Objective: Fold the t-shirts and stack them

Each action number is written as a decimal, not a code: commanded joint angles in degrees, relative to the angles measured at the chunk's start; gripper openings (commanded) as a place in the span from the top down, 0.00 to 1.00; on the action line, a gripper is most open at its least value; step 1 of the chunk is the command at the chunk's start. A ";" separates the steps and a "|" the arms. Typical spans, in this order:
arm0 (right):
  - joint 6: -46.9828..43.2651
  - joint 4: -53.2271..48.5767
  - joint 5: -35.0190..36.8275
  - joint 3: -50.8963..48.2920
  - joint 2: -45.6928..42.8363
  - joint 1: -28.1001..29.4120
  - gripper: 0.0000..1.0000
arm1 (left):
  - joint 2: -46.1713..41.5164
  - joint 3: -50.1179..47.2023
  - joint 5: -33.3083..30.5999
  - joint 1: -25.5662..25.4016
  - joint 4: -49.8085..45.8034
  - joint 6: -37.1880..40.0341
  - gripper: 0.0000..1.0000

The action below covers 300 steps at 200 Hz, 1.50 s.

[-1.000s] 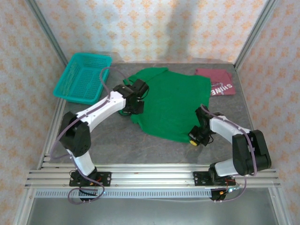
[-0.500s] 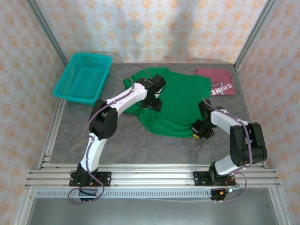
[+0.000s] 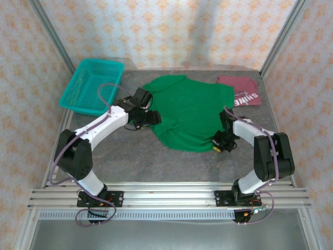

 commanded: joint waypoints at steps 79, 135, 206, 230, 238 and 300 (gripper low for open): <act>-1.89 -1.45 0.07 1.69 1.52 -0.23 1.00 | 6.70 -10.49 4.58 0.55 22.23 -16.93 0.49; -1.62 -1.33 0.09 1.61 1.46 -0.23 1.00 | 9.80 -8.88 4.97 0.55 21.17 -16.33 0.58; -1.47 -1.09 0.11 1.78 1.71 -0.24 1.00 | 11.03 -7.64 5.40 0.46 23.52 -17.32 0.62; -1.21 -0.84 0.07 1.53 1.74 -0.23 1.00 | 11.44 -7.07 5.58 0.49 22.69 -16.69 0.66; -1.10 -0.64 -0.04 1.44 1.76 -0.23 1.00 | 11.35 -7.04 5.66 0.50 22.84 -16.74 0.68; -1.14 -0.74 -0.17 1.41 1.85 -0.23 1.00 | 9.44 -6.22 6.09 0.49 17.85 -14.61 0.70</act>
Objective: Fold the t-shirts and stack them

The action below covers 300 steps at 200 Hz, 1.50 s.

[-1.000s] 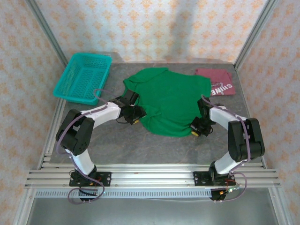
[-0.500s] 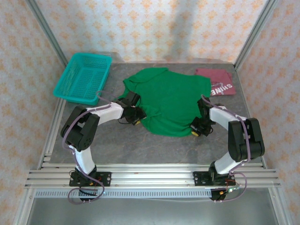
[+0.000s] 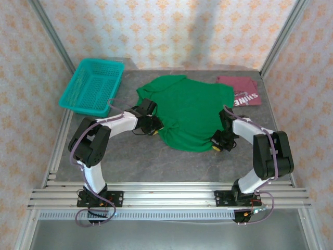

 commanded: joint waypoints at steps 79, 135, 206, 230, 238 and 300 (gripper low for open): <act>0.30 -0.08 -0.23 -0.06 1.28 -0.23 1.00 | -3.02 2.02 -0.09 0.45 -6.08 1.67 0.71; 0.22 0.02 -0.99 0.20 1.54 -0.23 1.00 | -3.17 2.49 0.67 0.44 -5.95 0.98 0.70; -0.17 0.09 -1.28 0.45 2.15 -0.21 1.00 | -3.66 4.10 0.24 0.56 -7.91 1.47 0.70; -0.24 0.21 -1.51 0.43 2.72 -0.23 1.00 | -1.80 4.33 0.64 0.59 -7.41 1.31 0.70; -0.30 0.21 -1.52 0.52 2.87 -0.23 1.00 | -1.29 4.35 0.55 0.54 -7.16 1.15 0.71; -0.83 -0.04 -1.38 0.54 3.11 -0.23 1.00 | 1.18 4.62 0.00 0.54 -8.56 1.93 0.72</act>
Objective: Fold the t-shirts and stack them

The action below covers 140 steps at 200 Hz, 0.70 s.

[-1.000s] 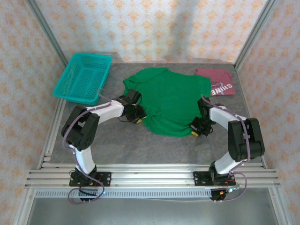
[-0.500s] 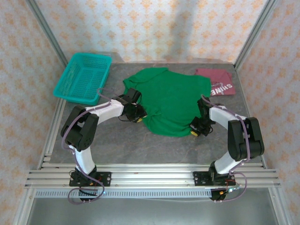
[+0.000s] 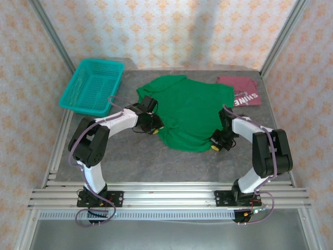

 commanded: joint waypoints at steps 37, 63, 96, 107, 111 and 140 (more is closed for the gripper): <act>-0.79 0.21 1.01 -0.15 1.75 -0.21 1.00 | 1.70 0.96 -1.60 0.47 -2.45 1.61 0.79; -0.79 0.28 1.03 0.15 1.66 -0.21 1.00 | 3.02 1.83 -1.48 0.29 -2.73 2.14 0.93; -0.48 0.05 1.25 0.80 -0.44 -0.21 1.00 | 2.78 2.98 -3.13 0.35 -5.00 3.85 1.00; -0.46 -0.02 1.34 1.23 -1.93 -0.21 1.00 | 1.69 3.89 -3.98 0.37 -6.06 4.62 1.00; -0.46 -0.14 1.53 1.47 -2.58 -0.21 1.00 | 1.10 4.37 -4.42 0.40 -6.45 4.89 1.00; -1.53 -2.91 3.82 4.70 -9.37 -0.38 1.00 | -5.33 9.18 -7.67 0.77 -10.88 7.59 1.00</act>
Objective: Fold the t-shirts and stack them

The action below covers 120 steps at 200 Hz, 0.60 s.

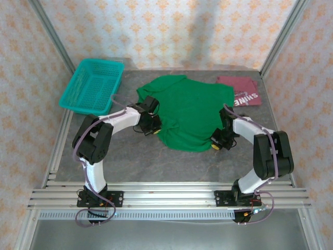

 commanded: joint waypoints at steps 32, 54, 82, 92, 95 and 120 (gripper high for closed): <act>-4.46 -9.15 6.34 13.44 -13.09 -1.30 1.00 | -15.75 13.47 -6.88 3.84 -10.77 5.98 1.00; -6.48 -13.16 9.74 21.13 -15.52 -2.32 1.00 | -20.84 18.80 -7.11 8.43 -13.24 6.91 1.00; -6.93 -15.86 10.12 29.97 -17.41 -6.19 1.00 | -24.51 27.87 -6.23 14.73 -16.44 9.29 1.00; -6.57 -16.27 9.64 33.12 -18.07 -7.99 1.00 | -24.59 32.17 -5.64 16.34 -18.06 10.79 1.00; -6.41 -16.32 9.48 34.02 -18.27 -8.38 1.00 | -24.46 33.50 -5.40 16.90 -18.49 11.26 1.00; -5.60 -16.95 8.39 42.44 -19.24 -10.73 1.00 | -23.53 44.14 -3.44 20.10 -20.77 14.63 1.00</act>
